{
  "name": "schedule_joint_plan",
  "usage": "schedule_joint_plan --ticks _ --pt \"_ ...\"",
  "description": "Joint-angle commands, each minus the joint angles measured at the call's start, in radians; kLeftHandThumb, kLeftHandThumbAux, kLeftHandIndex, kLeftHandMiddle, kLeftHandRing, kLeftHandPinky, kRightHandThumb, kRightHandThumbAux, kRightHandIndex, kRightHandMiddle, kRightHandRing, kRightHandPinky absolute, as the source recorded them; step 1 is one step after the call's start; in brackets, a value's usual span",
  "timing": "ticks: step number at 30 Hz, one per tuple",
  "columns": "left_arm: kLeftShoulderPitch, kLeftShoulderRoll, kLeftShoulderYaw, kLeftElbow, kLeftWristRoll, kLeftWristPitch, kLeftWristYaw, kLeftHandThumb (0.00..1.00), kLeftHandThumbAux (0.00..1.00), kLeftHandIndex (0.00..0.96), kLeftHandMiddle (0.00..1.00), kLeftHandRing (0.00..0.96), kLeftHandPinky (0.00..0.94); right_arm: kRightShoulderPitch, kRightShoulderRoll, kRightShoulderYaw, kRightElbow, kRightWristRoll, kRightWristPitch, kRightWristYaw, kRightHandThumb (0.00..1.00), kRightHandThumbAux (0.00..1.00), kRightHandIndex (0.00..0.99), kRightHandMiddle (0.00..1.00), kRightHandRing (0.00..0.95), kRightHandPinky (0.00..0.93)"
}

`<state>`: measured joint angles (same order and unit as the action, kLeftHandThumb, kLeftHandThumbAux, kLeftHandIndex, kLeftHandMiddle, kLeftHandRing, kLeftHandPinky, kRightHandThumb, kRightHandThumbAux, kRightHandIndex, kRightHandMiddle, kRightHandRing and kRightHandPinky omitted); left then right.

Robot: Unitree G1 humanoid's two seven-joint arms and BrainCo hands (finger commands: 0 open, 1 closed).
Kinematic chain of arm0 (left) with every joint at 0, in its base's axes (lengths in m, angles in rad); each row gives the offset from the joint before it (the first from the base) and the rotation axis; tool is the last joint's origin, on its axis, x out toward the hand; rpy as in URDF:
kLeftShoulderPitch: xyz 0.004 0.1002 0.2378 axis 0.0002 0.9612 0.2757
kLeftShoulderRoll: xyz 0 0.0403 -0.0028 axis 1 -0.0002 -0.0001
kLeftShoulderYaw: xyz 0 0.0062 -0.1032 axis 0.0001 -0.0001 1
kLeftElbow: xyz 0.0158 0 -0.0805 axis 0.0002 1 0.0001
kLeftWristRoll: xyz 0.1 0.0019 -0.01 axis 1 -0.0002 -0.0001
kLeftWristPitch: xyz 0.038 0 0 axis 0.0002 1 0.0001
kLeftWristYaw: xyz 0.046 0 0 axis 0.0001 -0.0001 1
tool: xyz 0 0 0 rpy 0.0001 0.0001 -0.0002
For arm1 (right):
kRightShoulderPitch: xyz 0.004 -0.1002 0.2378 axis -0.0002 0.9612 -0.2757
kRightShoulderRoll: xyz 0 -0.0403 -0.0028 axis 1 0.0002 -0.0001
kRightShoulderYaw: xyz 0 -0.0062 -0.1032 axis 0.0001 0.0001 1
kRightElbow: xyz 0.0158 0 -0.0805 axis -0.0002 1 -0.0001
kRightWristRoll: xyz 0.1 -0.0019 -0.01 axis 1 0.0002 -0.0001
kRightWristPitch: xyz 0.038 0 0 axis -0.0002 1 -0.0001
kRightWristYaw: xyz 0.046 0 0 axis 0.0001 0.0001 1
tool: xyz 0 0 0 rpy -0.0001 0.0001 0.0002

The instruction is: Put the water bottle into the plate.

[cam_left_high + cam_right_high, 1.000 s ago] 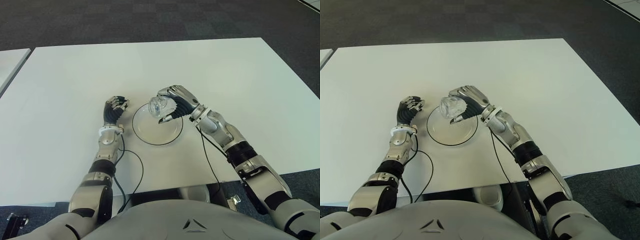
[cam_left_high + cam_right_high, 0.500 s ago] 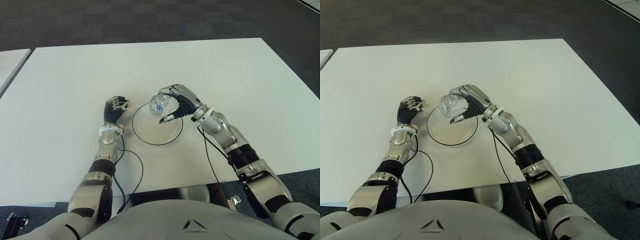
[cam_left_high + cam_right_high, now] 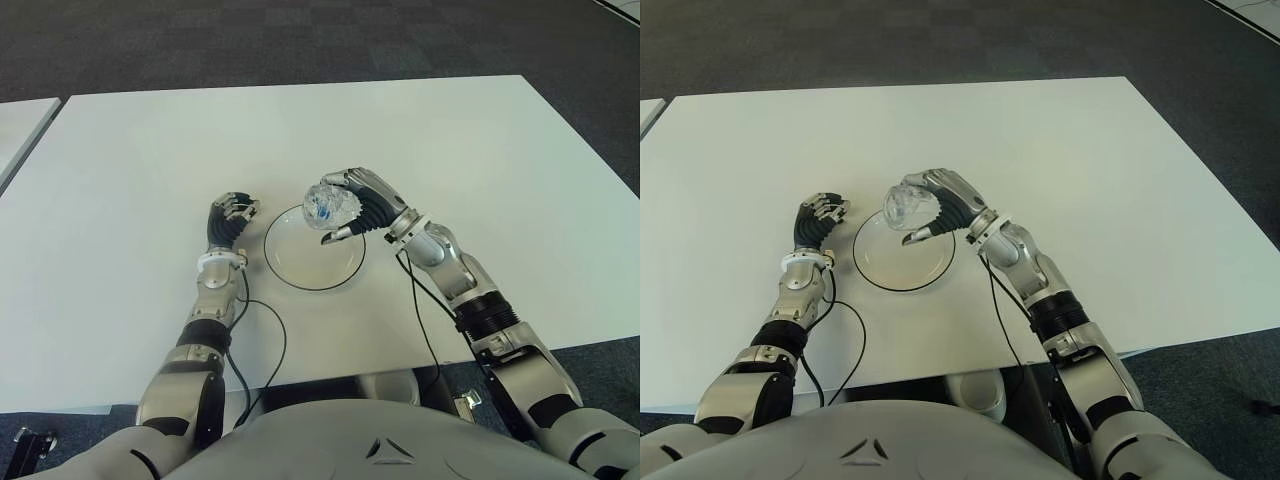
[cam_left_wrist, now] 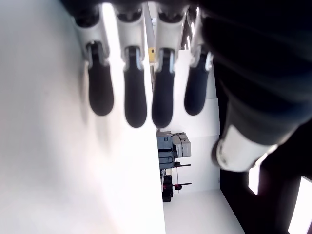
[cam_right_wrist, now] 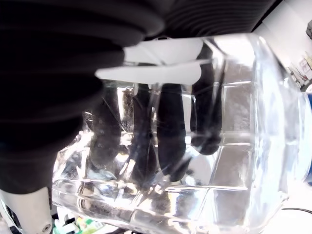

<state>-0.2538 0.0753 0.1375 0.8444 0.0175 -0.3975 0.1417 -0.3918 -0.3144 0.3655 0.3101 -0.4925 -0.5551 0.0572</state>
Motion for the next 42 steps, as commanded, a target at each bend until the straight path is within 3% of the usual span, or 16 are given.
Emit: schedule_joint_plan --ticks 1,7,17,23,30,35,42 --pt "0.050 -0.008 -0.007 0.077 0.000 0.079 -0.008 0.698 0.726 0.418 0.455 0.474 0.492 -0.015 0.009 -0.001 0.037 0.021 -0.037 0.010 0.241 0.727 0.175 0.181 0.199 0.250" --pt "0.042 -0.004 -0.003 0.100 -0.003 0.073 -0.011 0.695 0.727 0.417 0.453 0.473 0.490 -0.041 0.011 0.025 0.112 0.007 -0.047 0.051 0.184 0.718 0.142 0.135 0.151 0.215" --pt "0.050 -0.008 -0.003 0.097 0.000 0.050 0.002 0.696 0.726 0.417 0.449 0.463 0.478 -0.065 -0.003 0.069 0.133 0.001 -0.008 0.190 0.208 0.742 0.123 0.123 0.130 0.193" --pt "0.050 -0.006 -0.002 0.098 0.001 0.042 0.003 0.698 0.725 0.417 0.447 0.458 0.476 -0.064 0.002 0.073 0.124 -0.008 0.023 0.227 0.222 0.745 0.117 0.117 0.127 0.191" --pt "0.054 -0.006 -0.004 0.097 0.002 0.022 -0.001 0.698 0.725 0.418 0.438 0.452 0.468 -0.072 0.030 0.102 0.166 -0.079 0.050 0.176 0.249 0.727 0.086 0.088 0.106 0.176" --pt "0.056 -0.006 -0.001 0.092 -0.003 0.023 -0.005 0.696 0.725 0.417 0.438 0.453 0.470 -0.090 0.037 0.127 0.208 -0.145 0.044 0.116 0.236 0.690 0.026 0.025 0.037 0.046" --pt "0.059 -0.008 0.004 0.090 -0.011 0.011 -0.010 0.697 0.725 0.417 0.435 0.449 0.467 -0.109 0.032 0.156 0.240 -0.211 0.018 0.035 0.222 0.623 0.002 0.002 0.003 0.003"
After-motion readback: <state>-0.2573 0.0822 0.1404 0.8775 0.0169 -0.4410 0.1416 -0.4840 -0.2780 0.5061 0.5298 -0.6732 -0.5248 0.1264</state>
